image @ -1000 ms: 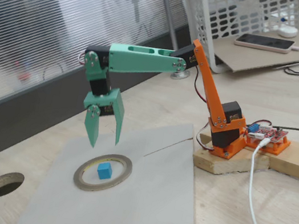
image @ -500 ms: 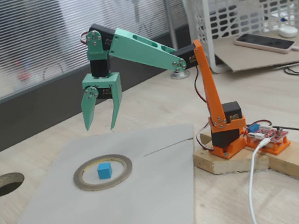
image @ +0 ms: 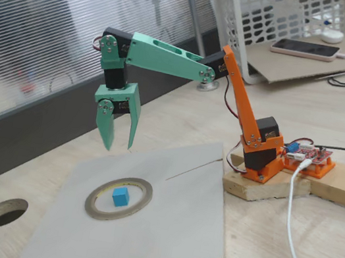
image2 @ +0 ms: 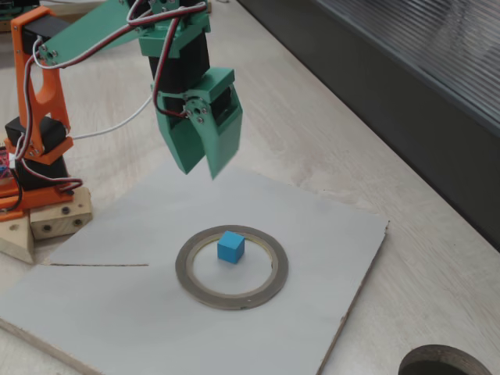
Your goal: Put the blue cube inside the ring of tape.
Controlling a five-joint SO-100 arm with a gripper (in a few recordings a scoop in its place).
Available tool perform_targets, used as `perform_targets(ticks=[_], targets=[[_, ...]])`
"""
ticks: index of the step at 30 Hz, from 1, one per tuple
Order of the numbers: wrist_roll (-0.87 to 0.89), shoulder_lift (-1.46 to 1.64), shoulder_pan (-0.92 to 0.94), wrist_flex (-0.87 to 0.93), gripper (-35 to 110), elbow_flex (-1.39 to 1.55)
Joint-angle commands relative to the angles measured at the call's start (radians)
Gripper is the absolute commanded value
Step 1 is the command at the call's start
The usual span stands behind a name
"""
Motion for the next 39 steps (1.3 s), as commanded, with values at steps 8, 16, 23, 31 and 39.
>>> perform_targets(ticks=[8,16,23,31,39], targets=[[0.014,0.048,-0.009,0.025,0,-0.014],[0.014,0.048,-0.009,0.025,0,-0.012],[0.014,0.048,-0.006,0.026,0,-0.012],[0.011,0.044,0.138,0.026,0,-0.011],[0.012,-0.081,0.278,0.028,0,-0.011]])
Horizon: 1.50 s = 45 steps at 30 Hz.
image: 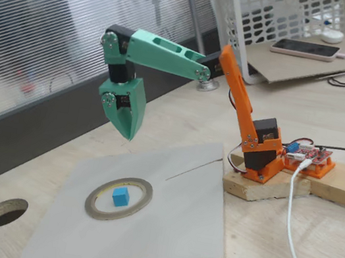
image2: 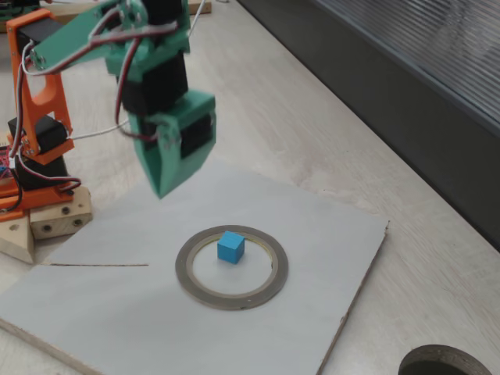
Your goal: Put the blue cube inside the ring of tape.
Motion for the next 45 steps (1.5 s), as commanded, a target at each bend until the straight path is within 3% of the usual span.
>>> perform_targets(ticks=[1,8,32,45], targets=[[0.014,-0.025,0.054,0.026,0,-0.011],[0.014,-0.021,0.078,0.026,0,0.031],[0.011,0.394,0.166,0.014,1,0.716],[0.012,0.64,0.166,-0.189,1,1.163]])
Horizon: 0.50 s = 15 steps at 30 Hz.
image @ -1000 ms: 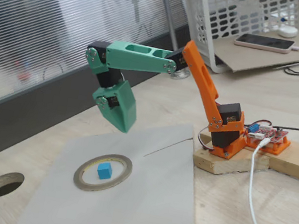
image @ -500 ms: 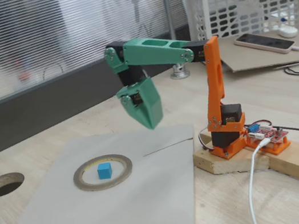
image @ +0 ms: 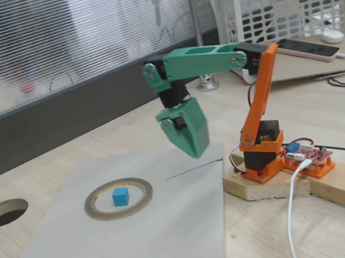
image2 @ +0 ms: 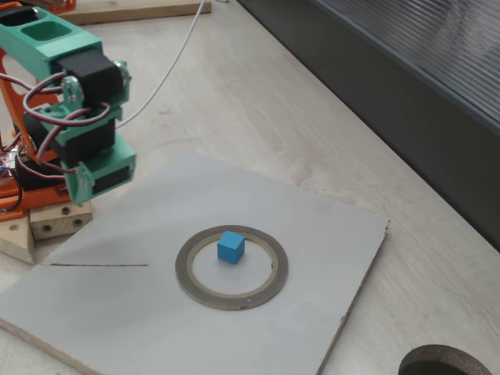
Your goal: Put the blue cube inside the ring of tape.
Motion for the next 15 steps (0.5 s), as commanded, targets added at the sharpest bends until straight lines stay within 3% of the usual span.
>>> perform_targets(ticks=[1,15], targets=[[0.009,0.1,0.003,-0.031,1,0.117],[0.011,0.149,0.003,-0.038,1,0.229]])
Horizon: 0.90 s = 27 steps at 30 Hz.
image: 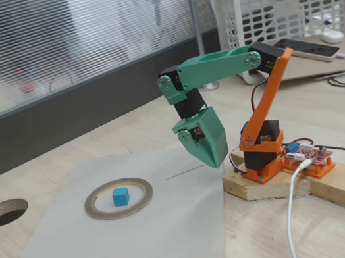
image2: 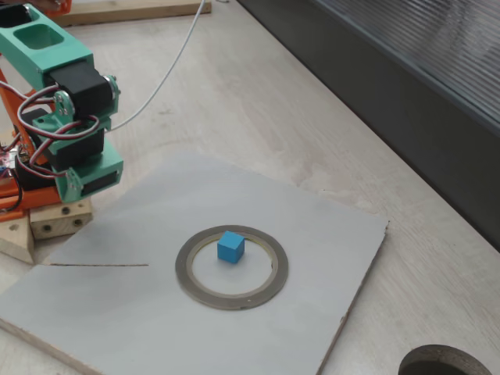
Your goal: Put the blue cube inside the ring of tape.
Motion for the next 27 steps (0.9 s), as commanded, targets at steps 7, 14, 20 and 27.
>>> perform_targets(ticks=[7,14,20,27], targets=[[0.008,0.043,0.002,0.015,1,0.011],[0.008,0.158,0.003,0.006,1,0.141],[0.008,0.293,0.002,0.005,1,0.166],[0.008,0.284,0.002,0.008,1,0.166]])
